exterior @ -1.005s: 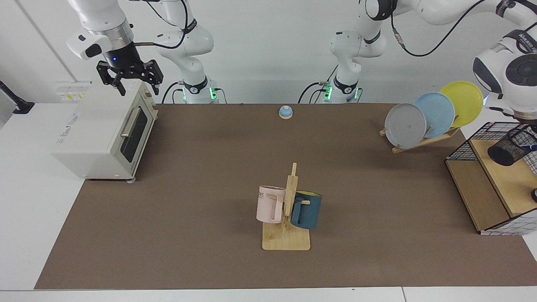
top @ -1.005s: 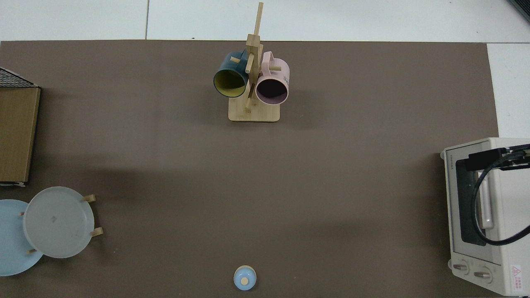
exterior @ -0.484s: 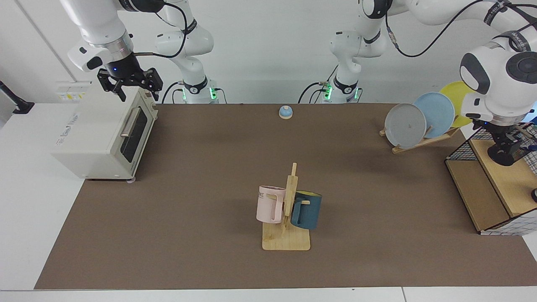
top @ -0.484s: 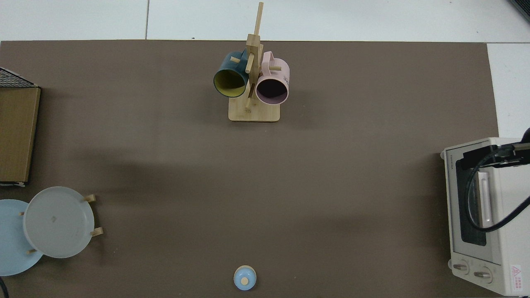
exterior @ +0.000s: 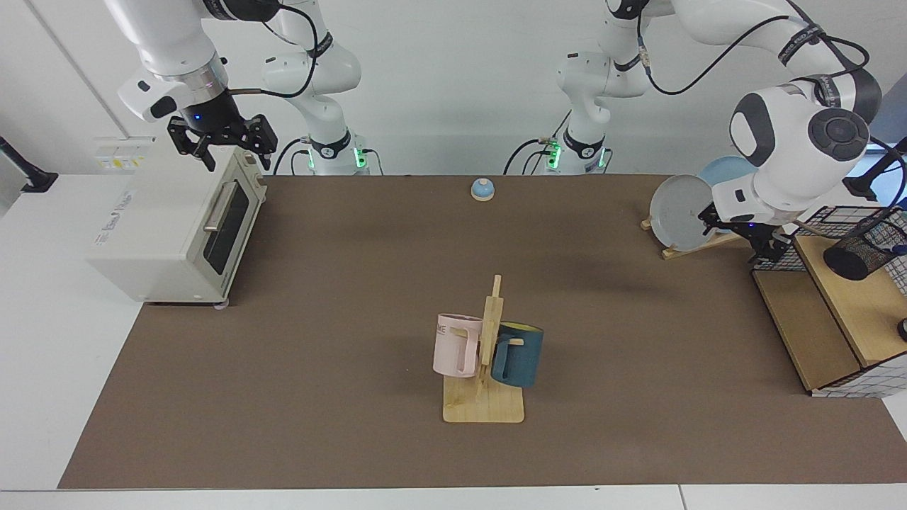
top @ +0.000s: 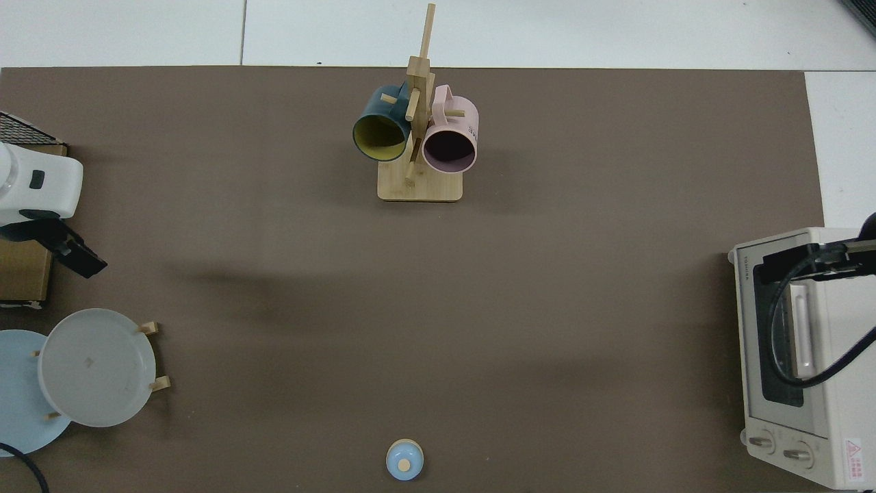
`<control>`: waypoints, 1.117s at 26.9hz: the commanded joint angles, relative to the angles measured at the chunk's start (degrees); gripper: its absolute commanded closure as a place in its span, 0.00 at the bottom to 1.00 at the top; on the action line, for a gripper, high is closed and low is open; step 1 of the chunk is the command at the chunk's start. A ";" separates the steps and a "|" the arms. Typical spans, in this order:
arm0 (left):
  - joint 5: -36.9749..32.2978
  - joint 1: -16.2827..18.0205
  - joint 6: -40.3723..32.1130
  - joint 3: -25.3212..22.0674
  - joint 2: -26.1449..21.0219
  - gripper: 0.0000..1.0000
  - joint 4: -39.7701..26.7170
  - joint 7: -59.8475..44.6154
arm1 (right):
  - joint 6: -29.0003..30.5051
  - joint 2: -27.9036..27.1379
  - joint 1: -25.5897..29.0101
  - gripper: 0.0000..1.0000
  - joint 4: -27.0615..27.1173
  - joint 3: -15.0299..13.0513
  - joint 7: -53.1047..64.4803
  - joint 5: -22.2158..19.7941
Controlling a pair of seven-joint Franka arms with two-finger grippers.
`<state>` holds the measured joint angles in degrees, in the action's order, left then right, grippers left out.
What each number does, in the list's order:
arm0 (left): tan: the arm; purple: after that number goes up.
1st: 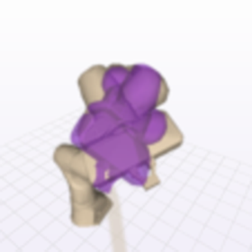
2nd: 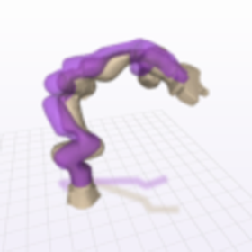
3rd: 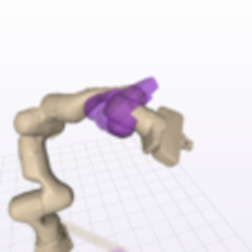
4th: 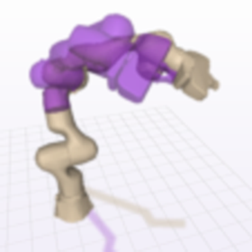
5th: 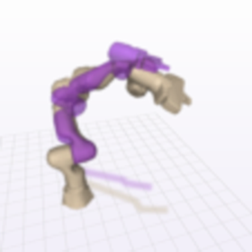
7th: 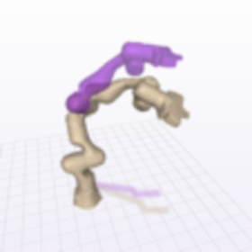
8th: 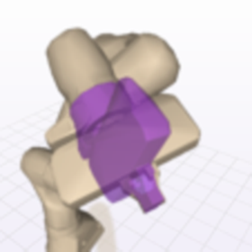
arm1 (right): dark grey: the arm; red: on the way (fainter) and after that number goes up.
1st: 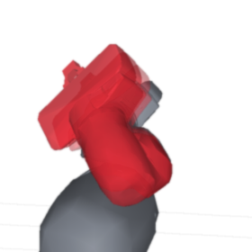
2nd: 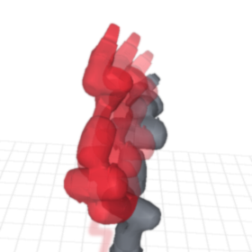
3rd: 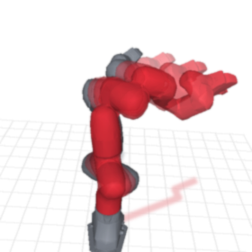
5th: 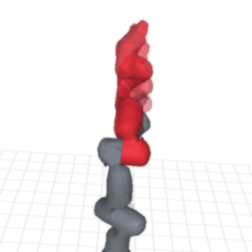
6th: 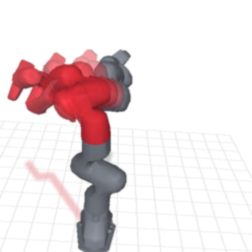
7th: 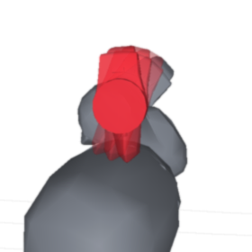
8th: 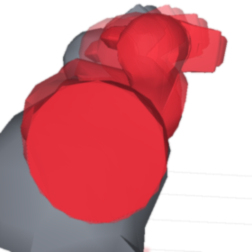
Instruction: Put markers into pen holder
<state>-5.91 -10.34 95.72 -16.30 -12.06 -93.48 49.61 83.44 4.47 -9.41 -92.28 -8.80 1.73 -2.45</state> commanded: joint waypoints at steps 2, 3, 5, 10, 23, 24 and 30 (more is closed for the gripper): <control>6.42 -0.64 -0.62 0.31 3.27 0.00 -3.63 -18.38 | -0.03 1.42 0.80 0.00 -1.23 0.18 1.70 1.05; 7.22 -0.64 -0.62 0.31 3.27 0.00 -3.63 -21.63 | -0.03 1.42 0.80 0.00 -1.23 0.18 1.70 1.05; 7.58 -0.73 -0.27 0.40 3.18 0.00 -3.55 -27.61 | -0.03 1.42 0.80 0.00 -1.23 0.18 1.70 1.05; 7.66 -1.17 1.13 0.66 2.92 0.00 -3.55 -35.63 | 0.06 1.42 0.80 0.00 -1.23 0.18 1.70 1.13; 7.49 -1.17 -0.97 4.53 7.66 0.00 -2.84 -44.95 | -0.03 1.42 0.80 0.00 -1.23 0.18 1.70 1.22; 7.40 -1.00 -1.06 4.53 8.28 0.00 -3.02 -44.95 | 0.06 1.50 0.71 0.00 -1.15 0.27 1.70 1.13; 5.65 5.67 -1.85 12.42 11.53 0.00 -3.28 -45.04 | 0.06 1.50 0.53 0.00 -1.14 0.27 1.61 1.13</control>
<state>1.21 -9.92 94.70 -9.92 -4.01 -95.04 5.09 83.44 4.75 -9.42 -92.28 -8.77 1.73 -2.43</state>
